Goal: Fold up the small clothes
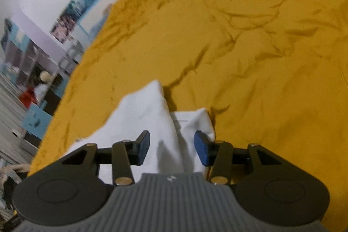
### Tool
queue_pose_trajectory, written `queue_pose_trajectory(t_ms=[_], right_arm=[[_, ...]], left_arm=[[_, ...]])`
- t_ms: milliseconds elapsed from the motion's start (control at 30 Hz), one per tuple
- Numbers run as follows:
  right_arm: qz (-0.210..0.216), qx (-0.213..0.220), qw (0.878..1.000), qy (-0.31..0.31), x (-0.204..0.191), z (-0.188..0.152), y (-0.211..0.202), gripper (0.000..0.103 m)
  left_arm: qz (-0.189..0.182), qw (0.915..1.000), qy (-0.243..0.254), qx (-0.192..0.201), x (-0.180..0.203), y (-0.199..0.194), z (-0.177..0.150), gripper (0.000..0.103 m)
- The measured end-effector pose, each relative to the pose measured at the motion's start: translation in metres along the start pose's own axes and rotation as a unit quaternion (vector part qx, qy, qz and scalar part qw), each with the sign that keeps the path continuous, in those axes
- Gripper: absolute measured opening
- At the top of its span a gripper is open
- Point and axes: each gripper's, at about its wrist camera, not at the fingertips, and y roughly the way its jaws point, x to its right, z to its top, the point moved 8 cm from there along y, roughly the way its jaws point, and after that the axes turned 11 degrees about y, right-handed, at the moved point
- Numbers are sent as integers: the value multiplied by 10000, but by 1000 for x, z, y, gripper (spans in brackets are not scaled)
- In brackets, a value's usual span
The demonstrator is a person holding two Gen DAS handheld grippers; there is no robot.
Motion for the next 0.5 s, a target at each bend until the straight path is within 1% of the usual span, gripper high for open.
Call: queue_pose_trajectory(t_ms=[67, 100, 133, 167, 233, 267, 300, 333, 400, 433, 500], right_arm=[[267, -23, 9996, -115, -10, 0, -4, 41], [330, -92, 9992, -188, -16, -3, -3, 41], [295, -195, 9990, -276, -19, -8, 0, 41], [171, -275, 9989, -341, -19, -12, 5, 39], [-69, -342, 9992, -184, -10, -15, 13, 18], [-157, -321, 9994, -42, -4, -13, 17, 3], [-199, -298, 9993, 124, 2, -10, 19, 2], [-92, -253, 9992, 305, 6, -8, 21, 2], [-114, 13, 9994, 316, 4, -4, 17, 1], [-154, 313, 9988, 345, 2, -2, 9, 1], [-197, 732, 9951, 635, 3, 1, -3, 1]], left_arm=[[-5, 10000, -32, 4, 0, 1, 0, 45], [-7, 10000, -17, -3, 0, 1, 0, 46], [-13, 10000, -10, -17, 0, 1, -1, 47], [-19, 10000, 6, -33, 0, 2, -2, 47], [-38, 10000, 9, -55, 1, 2, -4, 48], [-47, 10000, 6, -64, 0, 2, -4, 48], [-45, 10000, 6, -57, 0, 1, -4, 48], [-52, 10000, -1, -59, 0, 1, -4, 48], [-90, 9999, -70, -84, -1, 0, -4, 48], [-133, 9997, -167, -86, -2, -1, -3, 48], [-230, 9986, -460, -96, -7, -2, -3, 48]])
